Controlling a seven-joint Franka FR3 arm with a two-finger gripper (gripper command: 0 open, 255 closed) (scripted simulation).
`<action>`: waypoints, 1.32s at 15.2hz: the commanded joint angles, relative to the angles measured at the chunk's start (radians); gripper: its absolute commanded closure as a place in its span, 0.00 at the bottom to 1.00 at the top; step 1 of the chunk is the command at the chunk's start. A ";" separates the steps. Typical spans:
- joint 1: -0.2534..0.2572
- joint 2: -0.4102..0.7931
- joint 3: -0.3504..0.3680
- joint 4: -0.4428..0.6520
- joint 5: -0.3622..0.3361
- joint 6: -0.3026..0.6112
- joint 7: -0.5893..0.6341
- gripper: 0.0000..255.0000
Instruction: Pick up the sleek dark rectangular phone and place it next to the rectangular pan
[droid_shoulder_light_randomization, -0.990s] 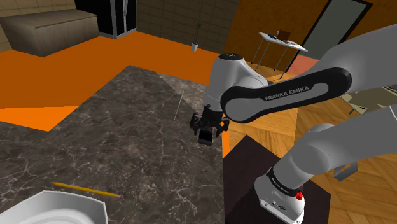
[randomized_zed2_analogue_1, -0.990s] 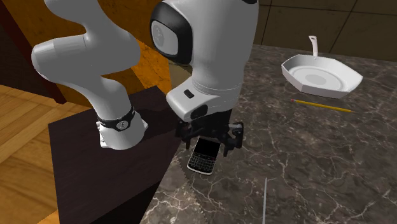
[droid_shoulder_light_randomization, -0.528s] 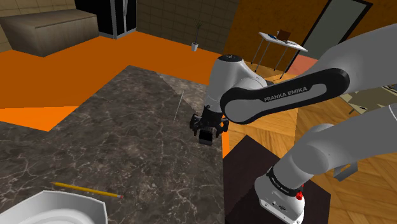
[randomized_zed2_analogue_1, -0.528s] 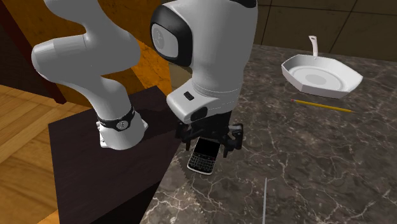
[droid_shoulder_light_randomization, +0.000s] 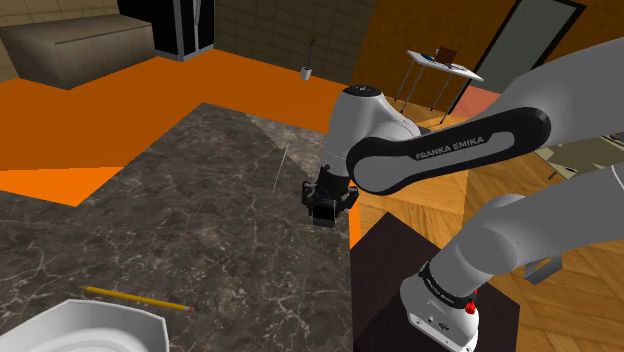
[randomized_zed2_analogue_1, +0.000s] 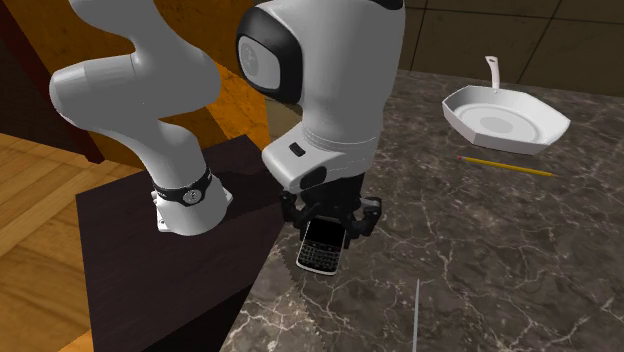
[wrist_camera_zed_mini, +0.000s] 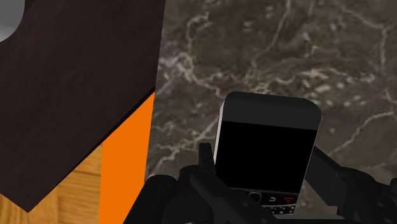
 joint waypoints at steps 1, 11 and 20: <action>0.000 0.002 0.001 -0.002 0.000 -0.001 0.001 1.00; 0.013 -0.083 -0.044 0.055 -0.001 -0.140 -0.018 1.00; 0.018 -0.151 -0.086 0.133 -0.013 -0.285 -0.029 1.00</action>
